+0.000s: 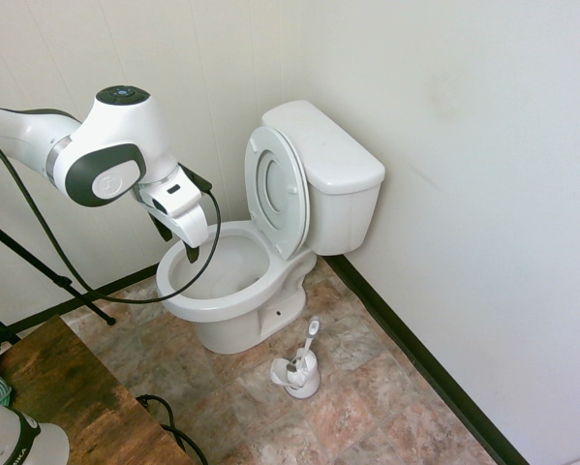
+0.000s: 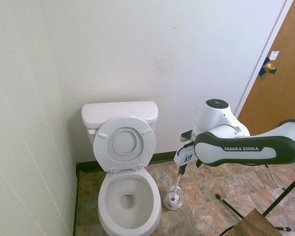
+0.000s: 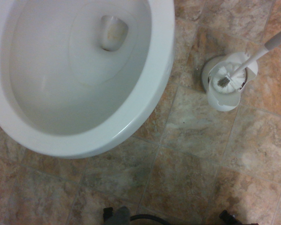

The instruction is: Clean the toilet

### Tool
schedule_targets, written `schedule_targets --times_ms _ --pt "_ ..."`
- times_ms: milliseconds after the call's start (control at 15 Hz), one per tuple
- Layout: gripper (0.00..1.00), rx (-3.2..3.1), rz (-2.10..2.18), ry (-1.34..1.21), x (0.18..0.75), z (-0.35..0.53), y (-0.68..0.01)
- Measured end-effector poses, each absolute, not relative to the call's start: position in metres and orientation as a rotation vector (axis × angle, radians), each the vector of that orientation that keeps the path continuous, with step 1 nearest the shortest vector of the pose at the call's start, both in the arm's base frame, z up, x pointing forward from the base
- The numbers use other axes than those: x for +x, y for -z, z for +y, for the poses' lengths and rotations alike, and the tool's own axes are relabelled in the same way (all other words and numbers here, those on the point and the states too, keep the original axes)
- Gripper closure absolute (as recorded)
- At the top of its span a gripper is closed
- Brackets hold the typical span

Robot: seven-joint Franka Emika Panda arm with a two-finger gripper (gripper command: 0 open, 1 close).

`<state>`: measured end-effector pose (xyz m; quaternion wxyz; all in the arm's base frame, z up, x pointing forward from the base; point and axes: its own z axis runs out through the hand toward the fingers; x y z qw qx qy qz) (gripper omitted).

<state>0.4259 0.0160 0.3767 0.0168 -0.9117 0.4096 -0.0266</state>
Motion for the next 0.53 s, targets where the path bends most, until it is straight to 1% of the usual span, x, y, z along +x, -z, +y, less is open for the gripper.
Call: schedule_targets --times_ms 267,533 --pt "0.0 -2.824 1.338 0.097 0.434 0.009 -0.375" --pt "0.0 -2.702 1.595 0.144 0.475 -0.022 -0.356"
